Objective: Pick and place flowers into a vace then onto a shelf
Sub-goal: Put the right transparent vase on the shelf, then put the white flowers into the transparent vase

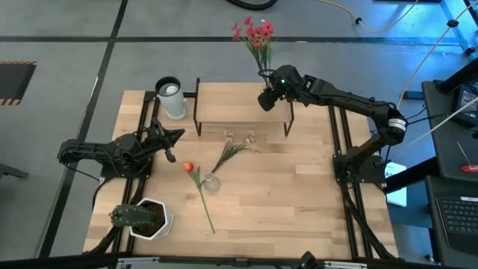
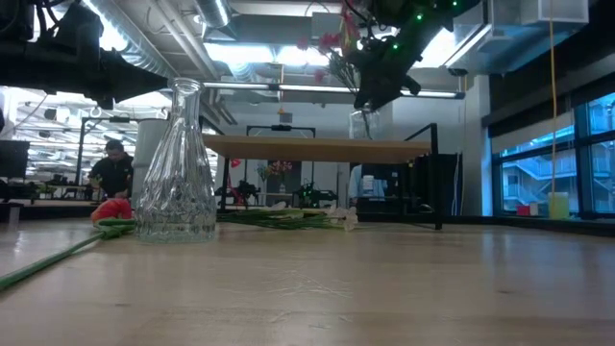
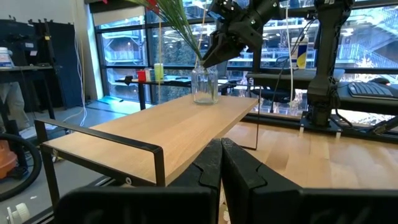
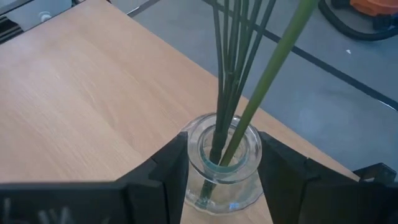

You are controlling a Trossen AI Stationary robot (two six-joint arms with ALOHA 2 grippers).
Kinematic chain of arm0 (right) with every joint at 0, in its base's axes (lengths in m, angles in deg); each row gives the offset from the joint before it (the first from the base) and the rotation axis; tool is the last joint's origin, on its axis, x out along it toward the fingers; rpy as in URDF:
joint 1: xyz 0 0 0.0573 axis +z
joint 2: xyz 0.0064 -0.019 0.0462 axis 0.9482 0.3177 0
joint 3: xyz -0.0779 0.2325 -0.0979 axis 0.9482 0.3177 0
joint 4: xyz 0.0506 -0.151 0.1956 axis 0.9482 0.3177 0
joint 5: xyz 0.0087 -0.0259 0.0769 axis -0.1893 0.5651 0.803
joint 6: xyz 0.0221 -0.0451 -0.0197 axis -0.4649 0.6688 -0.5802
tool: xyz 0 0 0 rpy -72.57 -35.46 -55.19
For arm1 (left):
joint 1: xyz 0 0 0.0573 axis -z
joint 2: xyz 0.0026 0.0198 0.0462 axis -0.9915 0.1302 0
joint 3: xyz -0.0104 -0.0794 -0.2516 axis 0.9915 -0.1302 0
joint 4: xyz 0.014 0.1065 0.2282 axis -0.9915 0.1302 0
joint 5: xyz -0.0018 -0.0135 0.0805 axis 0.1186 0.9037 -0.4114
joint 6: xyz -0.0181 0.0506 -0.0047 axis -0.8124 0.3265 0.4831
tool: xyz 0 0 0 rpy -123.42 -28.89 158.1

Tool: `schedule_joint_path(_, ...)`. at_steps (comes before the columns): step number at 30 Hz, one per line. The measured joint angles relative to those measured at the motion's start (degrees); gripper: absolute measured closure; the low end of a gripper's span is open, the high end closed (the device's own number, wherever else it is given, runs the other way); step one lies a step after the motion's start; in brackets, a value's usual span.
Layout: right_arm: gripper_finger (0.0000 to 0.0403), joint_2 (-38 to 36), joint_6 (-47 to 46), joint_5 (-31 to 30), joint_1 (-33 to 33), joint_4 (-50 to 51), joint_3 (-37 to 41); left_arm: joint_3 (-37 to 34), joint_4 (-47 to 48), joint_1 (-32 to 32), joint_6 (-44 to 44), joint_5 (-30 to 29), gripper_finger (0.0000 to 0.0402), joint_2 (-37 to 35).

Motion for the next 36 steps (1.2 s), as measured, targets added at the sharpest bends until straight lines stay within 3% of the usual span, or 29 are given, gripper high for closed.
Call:
schedule_joint_path(10, 0.0241, -0.09, 0.17, 0.12, -0.01, 0.28, 0.04, 0.00, 0.00, 0.00, 0.00, 0.00, 0.0398, -0.01)
schedule_joint_path(23, 0.0156, -0.67, 0.16, 0.21, 0.35, 1.02, 0.26, -0.01, 0.00, 0.01, -0.01, 0.01, 0.0398, -0.01)
schedule_joint_path(36, 0.0152, -3.46, 0.06, 3.36, 0.86, 5.33, 0.42, -0.01, 0.00, 0.00, -0.01, 0.00, 0.0398, 0.00)
